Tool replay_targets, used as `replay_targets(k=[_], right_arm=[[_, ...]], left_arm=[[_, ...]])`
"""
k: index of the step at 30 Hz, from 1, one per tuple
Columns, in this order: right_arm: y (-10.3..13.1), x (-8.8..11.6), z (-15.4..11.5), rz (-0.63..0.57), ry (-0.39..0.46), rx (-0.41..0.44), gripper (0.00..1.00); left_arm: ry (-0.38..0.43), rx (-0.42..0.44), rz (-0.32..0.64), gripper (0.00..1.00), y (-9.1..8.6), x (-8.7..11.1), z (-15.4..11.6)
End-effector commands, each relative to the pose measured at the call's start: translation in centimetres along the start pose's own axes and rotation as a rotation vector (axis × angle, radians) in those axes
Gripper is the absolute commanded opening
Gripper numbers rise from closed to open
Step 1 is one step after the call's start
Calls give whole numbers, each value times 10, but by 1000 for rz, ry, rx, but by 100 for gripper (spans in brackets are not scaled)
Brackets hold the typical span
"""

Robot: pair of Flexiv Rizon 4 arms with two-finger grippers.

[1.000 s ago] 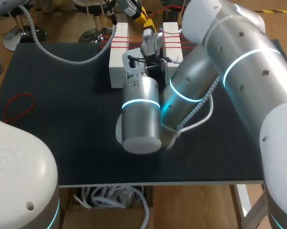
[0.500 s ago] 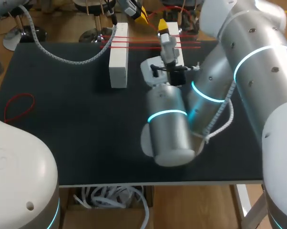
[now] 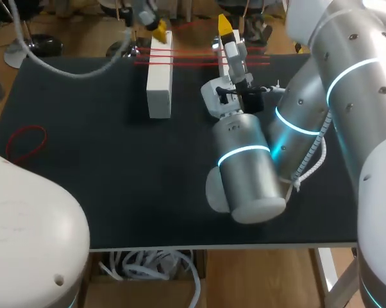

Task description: Grab the tape and strap the tape.

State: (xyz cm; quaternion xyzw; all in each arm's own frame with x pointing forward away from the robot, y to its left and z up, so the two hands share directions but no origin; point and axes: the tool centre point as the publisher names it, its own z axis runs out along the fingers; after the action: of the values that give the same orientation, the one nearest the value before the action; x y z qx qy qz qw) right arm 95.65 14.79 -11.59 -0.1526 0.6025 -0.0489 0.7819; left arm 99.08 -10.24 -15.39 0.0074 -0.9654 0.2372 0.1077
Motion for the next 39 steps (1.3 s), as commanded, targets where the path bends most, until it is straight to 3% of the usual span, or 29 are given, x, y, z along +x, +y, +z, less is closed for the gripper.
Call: replay_targets(k=[1, 12, 16, 20, 24, 25, 26, 27, 28, 39], right_arm=[[-1, -4, 0, -3, 7, -5, 100], [-1, -4, 0, -3, 7, -5, 100], [-1, -4, 0, -3, 7, -5, 100], [-1, -4, 0, -3, 7, -5, 100], [-1, -4, 0, -3, 7, -5, 100], [-1, -4, 0, -3, 7, -5, 100], [-1, -4, 0, -3, 7, -5, 100], [-1, -4, 0, -3, 7, -5, 100], [-1, -4, 0, -3, 7, -5, 100], [-1, -4, 0, -3, 7, -5, 100]], left_arm=[[71, -24, -35, 0, 35, 1, -20], [36, -99, -164, 0, 153, 41, -41], [85, -111, -223, 0, 193, 53, -48], [115, -95, -277, 0, 228, 65, -49], [155, -106, -300, 0, 251, 69, -52], [139, -111, -299, 4, 257, 70, -53], [128, -112, -302, 32, 263, 70, -54], [128, -112, -302, 92, 263, 70, -54], [128, -112, -302, 100, 263, 70, -54], [128, -112, -302, 100, 263, 70, -54]])
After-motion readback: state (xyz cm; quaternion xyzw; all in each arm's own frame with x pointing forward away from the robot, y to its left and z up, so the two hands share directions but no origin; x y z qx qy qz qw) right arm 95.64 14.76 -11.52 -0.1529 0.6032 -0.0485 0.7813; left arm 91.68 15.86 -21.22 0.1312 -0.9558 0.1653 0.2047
